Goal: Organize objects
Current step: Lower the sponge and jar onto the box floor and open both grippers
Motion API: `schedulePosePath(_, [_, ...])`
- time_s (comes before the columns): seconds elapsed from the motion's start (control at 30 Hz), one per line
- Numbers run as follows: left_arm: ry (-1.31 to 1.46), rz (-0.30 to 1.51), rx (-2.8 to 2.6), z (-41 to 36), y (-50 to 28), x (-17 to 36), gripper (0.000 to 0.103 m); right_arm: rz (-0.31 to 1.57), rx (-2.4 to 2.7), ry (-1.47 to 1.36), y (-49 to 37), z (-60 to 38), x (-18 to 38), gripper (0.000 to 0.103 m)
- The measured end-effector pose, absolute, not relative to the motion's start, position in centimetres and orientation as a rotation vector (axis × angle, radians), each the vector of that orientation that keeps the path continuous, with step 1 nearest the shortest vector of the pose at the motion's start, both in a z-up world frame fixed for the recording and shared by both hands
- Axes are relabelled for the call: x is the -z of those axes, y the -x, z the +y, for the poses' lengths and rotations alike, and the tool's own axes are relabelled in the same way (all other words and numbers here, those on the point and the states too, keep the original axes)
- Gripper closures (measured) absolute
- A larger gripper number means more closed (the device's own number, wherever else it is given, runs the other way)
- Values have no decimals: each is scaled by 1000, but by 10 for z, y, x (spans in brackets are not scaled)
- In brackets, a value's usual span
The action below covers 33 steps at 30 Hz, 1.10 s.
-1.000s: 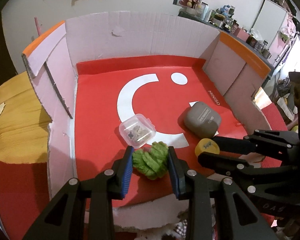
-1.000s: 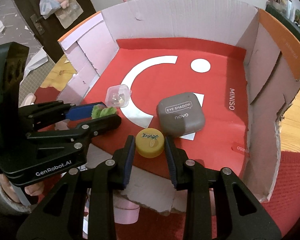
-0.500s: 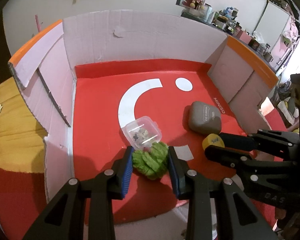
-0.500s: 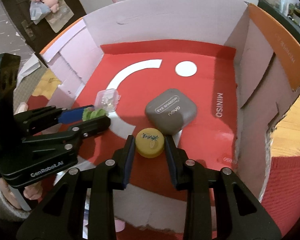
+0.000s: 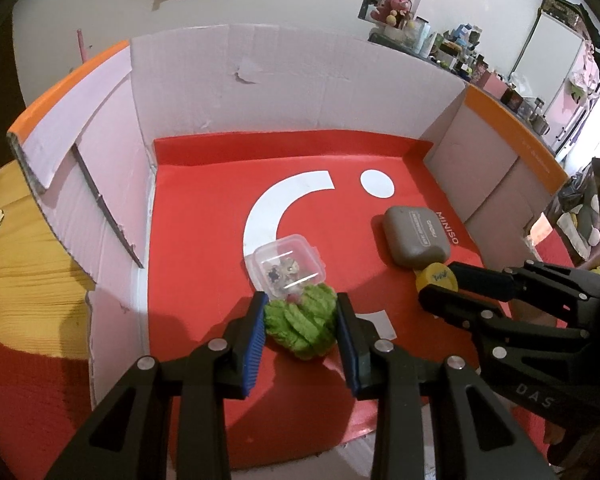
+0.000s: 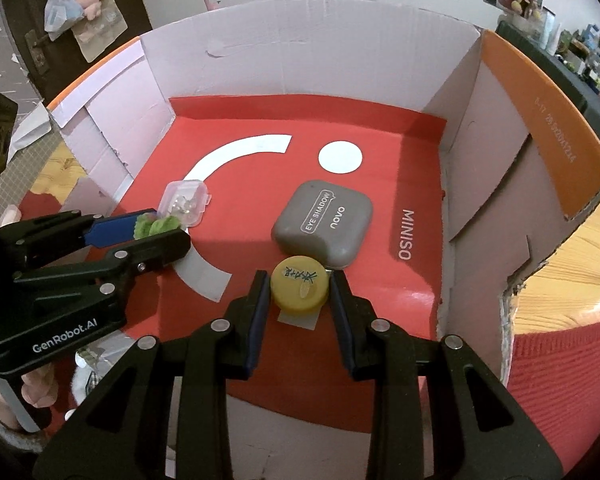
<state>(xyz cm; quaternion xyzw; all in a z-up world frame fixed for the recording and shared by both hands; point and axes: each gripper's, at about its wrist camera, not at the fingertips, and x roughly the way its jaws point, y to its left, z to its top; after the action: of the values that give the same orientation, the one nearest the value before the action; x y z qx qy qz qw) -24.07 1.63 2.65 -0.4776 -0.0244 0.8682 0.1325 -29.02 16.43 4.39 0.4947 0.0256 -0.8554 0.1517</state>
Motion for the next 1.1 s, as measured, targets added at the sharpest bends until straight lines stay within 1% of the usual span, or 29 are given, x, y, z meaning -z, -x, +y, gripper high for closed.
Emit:
schedulePosePath(0.37, [1381, -62, -2525, 15, 240, -27, 67, 15, 2443, -1417, 289, 172, -46, 74])
schedulePosePath(0.7, [1378, -72, -2522, 15, 239, -28, 66, 14, 2445, -1416, 289, 173, -47, 74])
schedulePosePath(0.77, [1378, -78, -2521, 14, 239, -28, 65, 15, 2448, -1417, 288, 174, -48, 74])
schedulePosePath(0.83, [1380, -81, -2523, 14, 239, -28, 58, 16, 2451, -1417, 287, 174, -48, 73])
schedulePosePath(0.93, [1378, -88, -2530, 12, 237, -29, 53, 19, 2453, -1416, 283, 175, -49, 73])
schedulePosePath(1.1, [1374, -89, -2535, 12, 235, -29, 52, 13, 2449, -1416, 280, 176, -49, 71])
